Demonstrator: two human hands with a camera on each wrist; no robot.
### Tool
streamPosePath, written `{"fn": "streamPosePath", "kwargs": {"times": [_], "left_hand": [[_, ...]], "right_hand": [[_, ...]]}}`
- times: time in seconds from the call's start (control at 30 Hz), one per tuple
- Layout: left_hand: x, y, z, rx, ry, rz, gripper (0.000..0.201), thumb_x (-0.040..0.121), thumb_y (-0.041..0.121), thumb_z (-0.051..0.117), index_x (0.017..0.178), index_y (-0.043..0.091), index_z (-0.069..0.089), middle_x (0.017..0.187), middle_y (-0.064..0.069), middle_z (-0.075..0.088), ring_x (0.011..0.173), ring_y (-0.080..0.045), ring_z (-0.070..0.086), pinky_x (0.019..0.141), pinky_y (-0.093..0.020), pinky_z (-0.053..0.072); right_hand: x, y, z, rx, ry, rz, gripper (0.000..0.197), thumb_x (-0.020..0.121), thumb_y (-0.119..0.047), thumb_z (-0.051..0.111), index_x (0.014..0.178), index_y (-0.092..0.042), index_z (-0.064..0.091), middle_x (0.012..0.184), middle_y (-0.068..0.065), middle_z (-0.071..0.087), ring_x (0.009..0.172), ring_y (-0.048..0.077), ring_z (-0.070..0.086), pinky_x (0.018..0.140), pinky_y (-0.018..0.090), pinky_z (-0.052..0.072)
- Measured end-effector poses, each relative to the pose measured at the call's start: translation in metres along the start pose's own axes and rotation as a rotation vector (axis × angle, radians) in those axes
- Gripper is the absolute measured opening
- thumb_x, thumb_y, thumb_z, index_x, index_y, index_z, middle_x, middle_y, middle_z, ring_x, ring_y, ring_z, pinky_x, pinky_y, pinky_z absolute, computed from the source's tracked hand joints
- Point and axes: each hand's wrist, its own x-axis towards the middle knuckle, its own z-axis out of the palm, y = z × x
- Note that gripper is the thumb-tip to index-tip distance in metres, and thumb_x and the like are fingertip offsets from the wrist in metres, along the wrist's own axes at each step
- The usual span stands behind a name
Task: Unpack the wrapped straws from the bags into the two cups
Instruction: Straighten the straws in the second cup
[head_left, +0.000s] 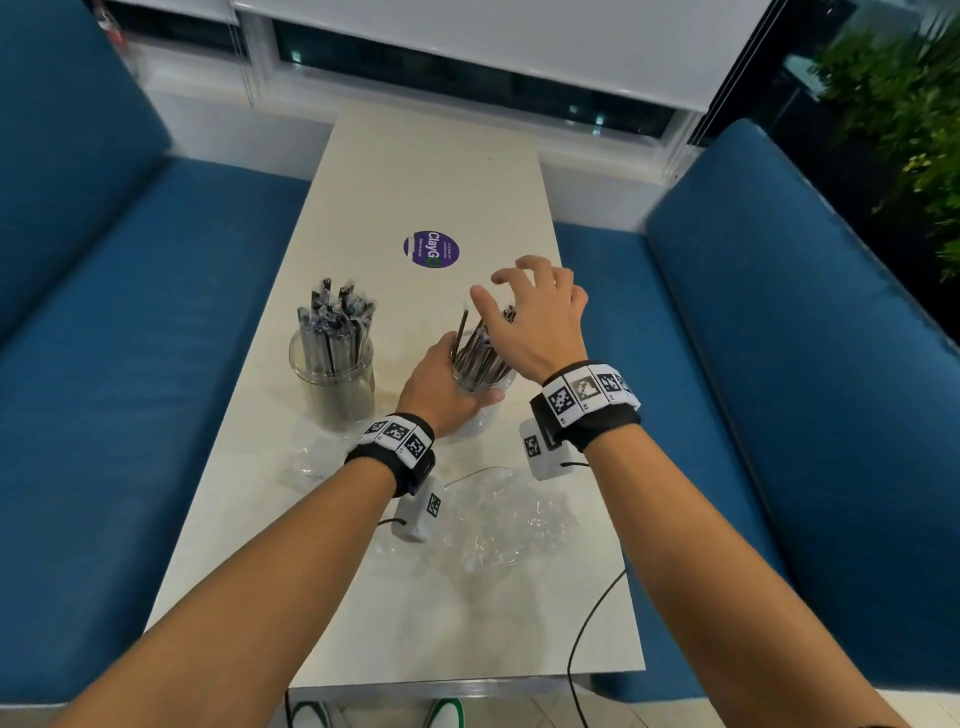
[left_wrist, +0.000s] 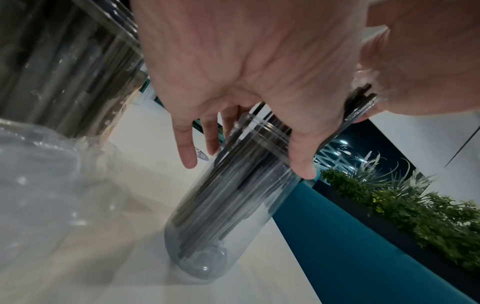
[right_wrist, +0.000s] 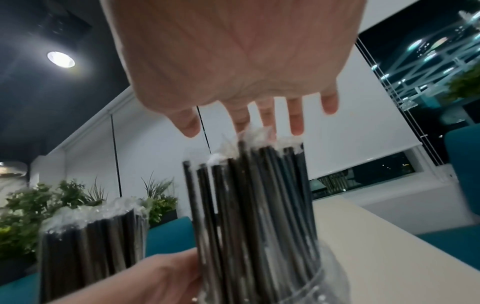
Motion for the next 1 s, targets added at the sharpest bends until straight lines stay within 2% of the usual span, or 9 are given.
{"fn": "streamPosePath", "kwargs": {"times": [0.13,0.2,0.33,0.4,0.57,0.7,0.83,0.9,1.0], "left_hand": [[0.003,-0.002,0.000,0.005,-0.012,0.002,0.092,0.065,0.057,0.092,0.141,0.027,0.049,0.133,0.003,0.069,0.120,-0.024,0.067,0.104,-0.046,0.055],[0.003,-0.003,0.002,-0.004,-0.016,-0.006,0.094,0.064,0.059,0.091,0.141,0.027,0.049,0.132,0.003,0.069,0.118,-0.025,0.068,0.103,-0.047,0.056],[0.004,-0.004,0.001,0.032,-0.007,0.018,0.107,0.071,0.056,0.092,0.156,0.020,0.038,0.153,-0.002,0.057,0.136,-0.026,0.059,0.113,-0.046,0.048],[0.004,-0.005,0.001,0.035,-0.005,0.014,0.115,0.073,0.056,0.092,0.163,0.017,0.031,0.162,-0.003,0.048,0.145,-0.026,0.051,0.119,-0.044,0.043],[0.004,-0.006,0.001,0.033,-0.008,0.012,0.116,0.073,0.056,0.092,0.163,0.019,0.031,0.161,-0.003,0.049,0.146,-0.027,0.049,0.120,-0.042,0.041],[0.004,-0.008,0.002,0.042,-0.001,0.028,0.116,0.073,0.056,0.092,0.163,0.016,0.031,0.162,-0.005,0.048,0.146,-0.027,0.050,0.120,-0.044,0.042],[0.006,-0.010,0.002,0.049,0.007,0.045,0.113,0.074,0.055,0.092,0.162,0.015,0.033,0.159,-0.006,0.050,0.143,-0.028,0.051,0.118,-0.044,0.043],[0.006,-0.010,0.003,0.051,0.004,0.048,0.113,0.073,0.055,0.092,0.161,0.015,0.033,0.159,-0.006,0.050,0.142,-0.028,0.052,0.117,-0.045,0.044],[0.007,-0.010,0.004,0.048,-0.003,0.024,0.112,0.073,0.052,0.093,0.161,0.017,0.034,0.160,-0.004,0.050,0.142,-0.027,0.053,0.116,-0.042,0.045]], "right_hand": [[0.004,0.009,0.009,-0.007,-0.134,-0.267,0.061,0.094,-0.071,0.047,0.147,-0.042,0.047,0.160,0.004,0.038,0.147,0.028,0.031,0.116,0.052,0.031],[0.005,0.010,0.017,-0.034,-0.198,-0.304,0.054,0.095,-0.068,0.048,0.143,-0.043,0.052,0.157,0.003,0.042,0.140,0.028,0.040,0.111,0.049,0.037],[0.005,0.007,0.027,0.010,-0.168,-0.268,0.032,0.105,-0.037,0.048,0.107,-0.016,0.072,0.108,0.007,0.069,0.099,0.024,0.056,0.090,0.045,0.052],[0.004,0.006,0.029,0.034,-0.102,-0.216,0.032,0.105,-0.026,0.049,0.087,-0.006,0.067,0.083,0.007,0.065,0.084,0.022,0.052,0.078,0.046,0.052],[0.009,0.005,0.015,0.106,0.061,-0.151,0.034,0.105,-0.022,0.051,0.077,-0.005,0.060,0.074,0.005,0.058,0.078,0.019,0.046,0.069,0.030,0.038],[0.003,0.005,0.023,0.029,-0.058,-0.070,0.037,0.109,-0.026,0.045,0.085,-0.005,0.062,0.084,0.006,0.054,0.085,0.019,0.042,0.073,0.031,0.035],[-0.004,0.006,0.024,0.076,0.006,0.010,0.033,0.111,-0.026,0.041,0.084,-0.012,0.054,0.087,0.006,0.053,0.087,0.023,0.046,0.078,0.034,0.038],[-0.007,0.003,0.026,-0.043,-0.065,-0.005,0.036,0.110,-0.028,0.035,0.084,-0.013,0.056,0.088,0.007,0.060,0.089,0.030,0.057,0.097,0.043,0.042],[-0.006,0.001,0.024,-0.235,-0.120,0.007,0.055,0.107,-0.044,0.024,0.089,-0.016,0.067,0.094,0.002,0.070,0.100,0.028,0.061,0.119,0.067,0.011]]}}
